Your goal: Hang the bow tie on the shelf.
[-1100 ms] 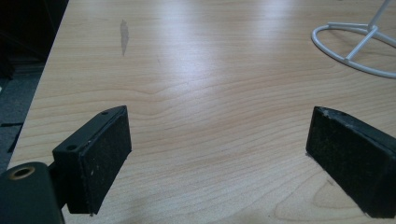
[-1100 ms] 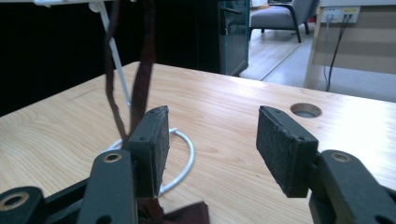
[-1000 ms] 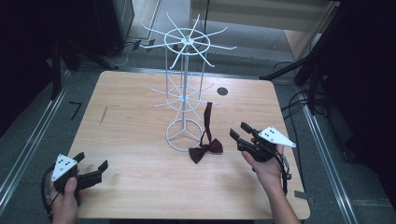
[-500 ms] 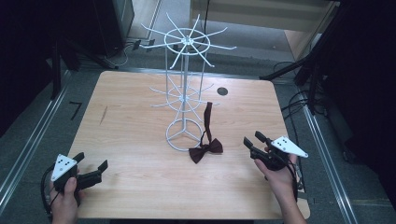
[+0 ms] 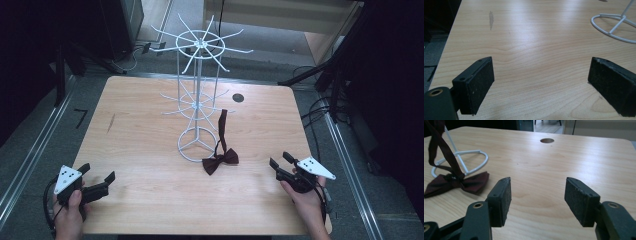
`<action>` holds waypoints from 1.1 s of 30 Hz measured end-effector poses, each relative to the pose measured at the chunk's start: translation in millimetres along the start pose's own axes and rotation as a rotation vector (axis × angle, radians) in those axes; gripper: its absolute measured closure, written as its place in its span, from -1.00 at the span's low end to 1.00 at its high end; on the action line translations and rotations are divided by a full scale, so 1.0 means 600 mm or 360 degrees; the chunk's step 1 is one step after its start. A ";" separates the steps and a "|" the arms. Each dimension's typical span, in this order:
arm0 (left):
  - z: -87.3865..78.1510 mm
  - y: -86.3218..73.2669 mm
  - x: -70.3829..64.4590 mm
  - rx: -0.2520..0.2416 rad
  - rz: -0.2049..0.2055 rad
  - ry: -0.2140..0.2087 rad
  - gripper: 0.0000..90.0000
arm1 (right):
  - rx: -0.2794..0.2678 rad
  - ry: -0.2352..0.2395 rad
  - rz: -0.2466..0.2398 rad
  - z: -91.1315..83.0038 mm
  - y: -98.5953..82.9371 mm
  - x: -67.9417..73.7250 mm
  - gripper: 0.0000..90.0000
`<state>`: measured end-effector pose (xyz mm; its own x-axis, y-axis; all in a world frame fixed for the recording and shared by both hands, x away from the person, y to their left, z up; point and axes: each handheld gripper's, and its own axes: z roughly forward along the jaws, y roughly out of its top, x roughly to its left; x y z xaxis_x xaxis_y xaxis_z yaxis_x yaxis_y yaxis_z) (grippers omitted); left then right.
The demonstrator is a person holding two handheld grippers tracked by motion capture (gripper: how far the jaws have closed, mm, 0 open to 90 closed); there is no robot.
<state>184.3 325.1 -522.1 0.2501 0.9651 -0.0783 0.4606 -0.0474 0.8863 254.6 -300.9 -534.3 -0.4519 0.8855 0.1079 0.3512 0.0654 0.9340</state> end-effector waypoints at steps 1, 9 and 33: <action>0.000 0.000 0.000 0.0001 -0.0001 -0.0001 -0.84 | 0.0000 -0.0008 -0.0002 -0.003 -0.004 -0.003 -0.14; 0.000 0.000 0.000 0.0003 -0.0001 -0.0003 -0.84 | 0.0001 -0.0102 0.0052 -0.035 -0.028 -0.032 -0.24; 0.001 0.000 0.001 0.0008 -0.0003 -0.0020 -0.84 | 0.0082 -0.0479 0.0095 -0.092 -0.053 -0.067 -0.47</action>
<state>184.9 325.8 -522.2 0.2599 0.9618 -0.0860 0.4654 -0.0467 0.8839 216.3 -364.0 -549.2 -0.1688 0.9844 0.0493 0.4146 0.0255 0.9097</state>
